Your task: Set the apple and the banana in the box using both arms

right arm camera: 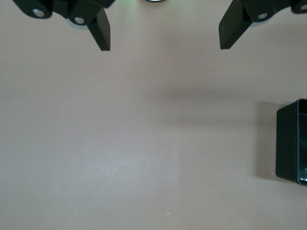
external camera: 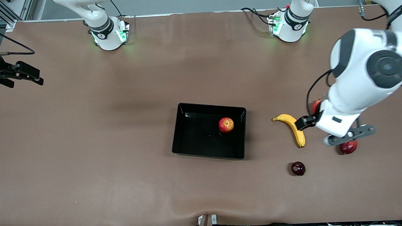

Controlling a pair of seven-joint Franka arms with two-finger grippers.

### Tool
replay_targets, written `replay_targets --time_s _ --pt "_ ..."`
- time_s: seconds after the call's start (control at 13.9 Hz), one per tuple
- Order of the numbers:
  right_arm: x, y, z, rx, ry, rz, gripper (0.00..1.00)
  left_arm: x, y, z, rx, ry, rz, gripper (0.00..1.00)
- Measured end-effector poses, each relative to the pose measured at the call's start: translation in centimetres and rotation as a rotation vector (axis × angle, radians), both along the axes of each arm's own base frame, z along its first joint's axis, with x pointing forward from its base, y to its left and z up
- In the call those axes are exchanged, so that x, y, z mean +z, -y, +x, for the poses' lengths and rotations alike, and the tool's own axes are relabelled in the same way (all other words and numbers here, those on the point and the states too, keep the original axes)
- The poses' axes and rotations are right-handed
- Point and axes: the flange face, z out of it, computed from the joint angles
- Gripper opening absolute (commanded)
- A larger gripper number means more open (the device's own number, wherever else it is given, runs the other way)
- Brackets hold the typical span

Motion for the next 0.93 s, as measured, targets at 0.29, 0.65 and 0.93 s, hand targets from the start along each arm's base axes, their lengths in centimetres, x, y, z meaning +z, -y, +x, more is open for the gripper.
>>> replay_targets --time_s 0.29,0.65,0.93 --pt "-0.1 0.0 -0.2 0.000 -0.014 0.000 1.00 1.8 -4.3 -1.2 -0.032 -0.006 -0.004 1.00" --pt "-0.1 0.0 -0.2 0.000 -0.013 0.000 1.00 4.2 -7.1 -4.0 -0.031 -0.012 -0.012 1.00" --pt "-0.1 0.0 -0.2 -0.038 -0.014 -0.003 1.00 6.5 -8.4 -5.9 -0.014 -0.017 -0.015 1.00"
